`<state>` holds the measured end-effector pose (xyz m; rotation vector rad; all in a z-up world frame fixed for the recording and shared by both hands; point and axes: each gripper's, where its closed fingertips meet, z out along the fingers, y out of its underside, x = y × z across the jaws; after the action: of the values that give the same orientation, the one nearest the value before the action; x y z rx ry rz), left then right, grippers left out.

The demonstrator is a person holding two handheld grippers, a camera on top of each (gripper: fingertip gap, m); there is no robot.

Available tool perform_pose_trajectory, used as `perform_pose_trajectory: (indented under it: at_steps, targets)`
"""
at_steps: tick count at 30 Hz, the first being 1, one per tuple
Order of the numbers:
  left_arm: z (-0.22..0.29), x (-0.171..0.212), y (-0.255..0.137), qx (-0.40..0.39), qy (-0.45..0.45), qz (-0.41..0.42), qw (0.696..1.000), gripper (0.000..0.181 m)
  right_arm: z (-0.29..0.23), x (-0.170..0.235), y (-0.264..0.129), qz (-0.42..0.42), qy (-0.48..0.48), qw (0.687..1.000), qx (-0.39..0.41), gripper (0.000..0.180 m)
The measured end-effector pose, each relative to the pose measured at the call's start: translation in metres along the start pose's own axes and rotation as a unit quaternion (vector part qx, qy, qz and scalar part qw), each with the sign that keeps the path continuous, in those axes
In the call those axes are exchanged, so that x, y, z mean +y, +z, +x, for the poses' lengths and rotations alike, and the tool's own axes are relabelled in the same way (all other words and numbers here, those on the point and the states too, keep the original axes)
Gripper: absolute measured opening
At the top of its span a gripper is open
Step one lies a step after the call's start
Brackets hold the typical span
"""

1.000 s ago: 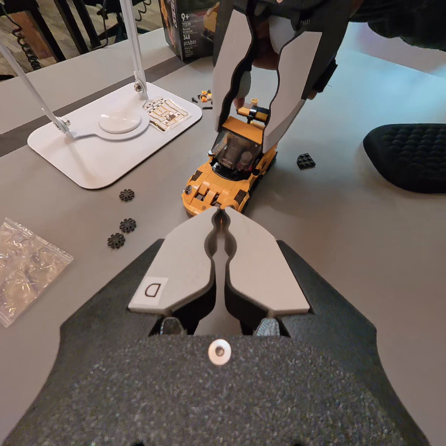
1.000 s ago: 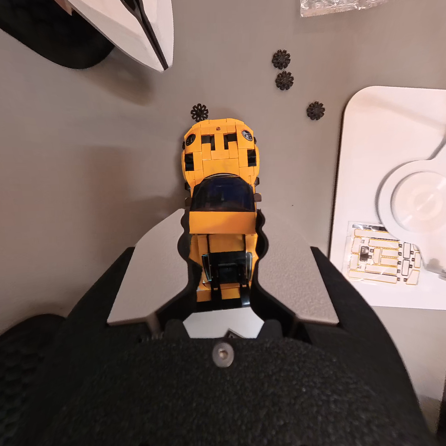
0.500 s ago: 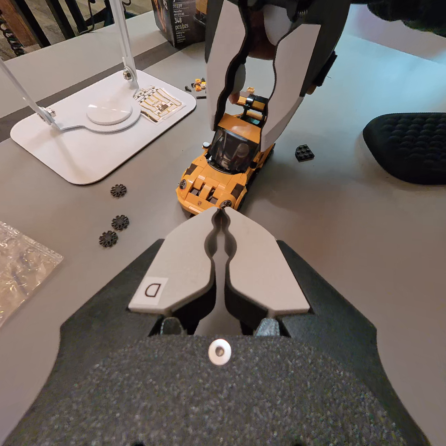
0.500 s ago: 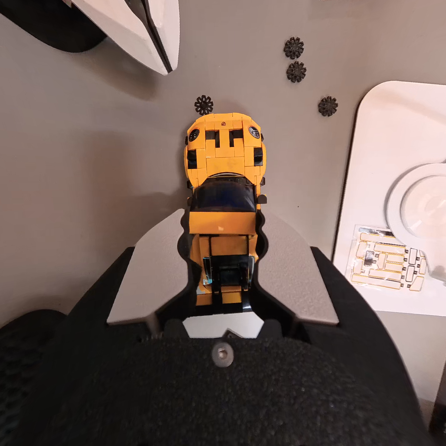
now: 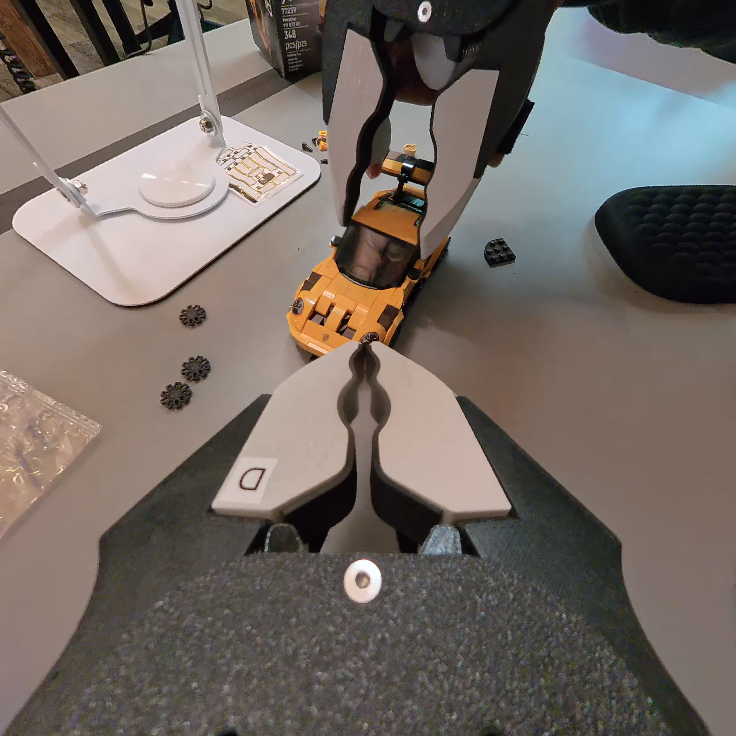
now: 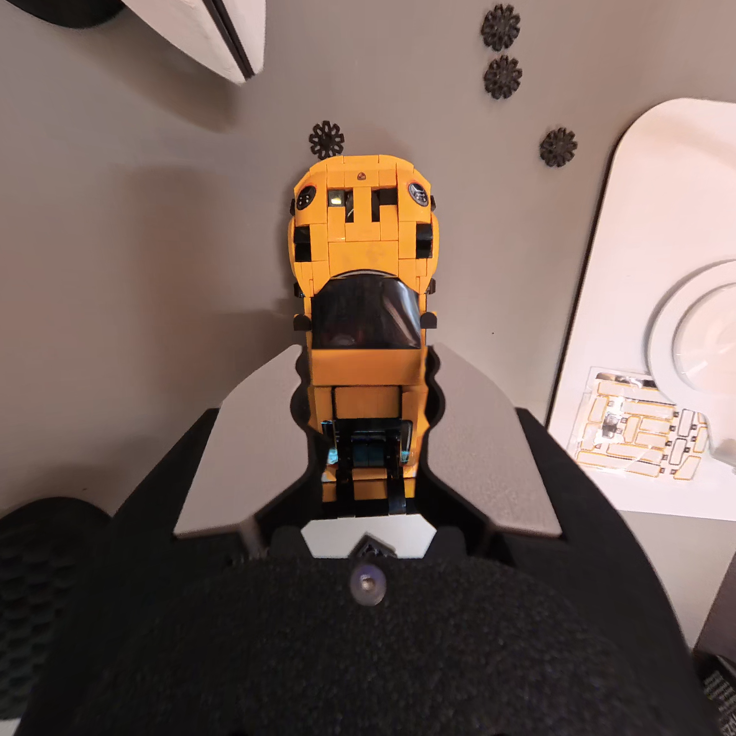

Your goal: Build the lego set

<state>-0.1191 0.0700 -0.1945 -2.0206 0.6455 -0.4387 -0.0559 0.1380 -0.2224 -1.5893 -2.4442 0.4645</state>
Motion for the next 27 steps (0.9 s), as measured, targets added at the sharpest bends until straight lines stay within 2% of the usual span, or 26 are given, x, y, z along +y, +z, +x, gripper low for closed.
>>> perform_pose_trajectory:
  at_steps: [5,9,16,27]
  targets:
    - [0.0,0.0,0.0,0.0,-0.001,0.0,1.0,0.0,0.001,-0.002,-0.008,0.015,0.004,1.0,0.007,0.061]
    - [0.001,0.0,0.0,0.002,0.001,0.0,1.0,0.0,-0.001,-0.012,-0.017,0.039,0.006,0.999,0.016,0.046]
    - [0.002,0.0,0.0,0.003,0.001,0.0,1.0,0.0,0.001,-0.005,-0.01,0.011,0.026,1.0,0.013,0.034]
    - [0.003,0.0,0.001,0.006,0.002,-0.001,1.0,0.0,-0.002,0.0,-0.01,-0.038,0.017,0.999,0.002,0.035]
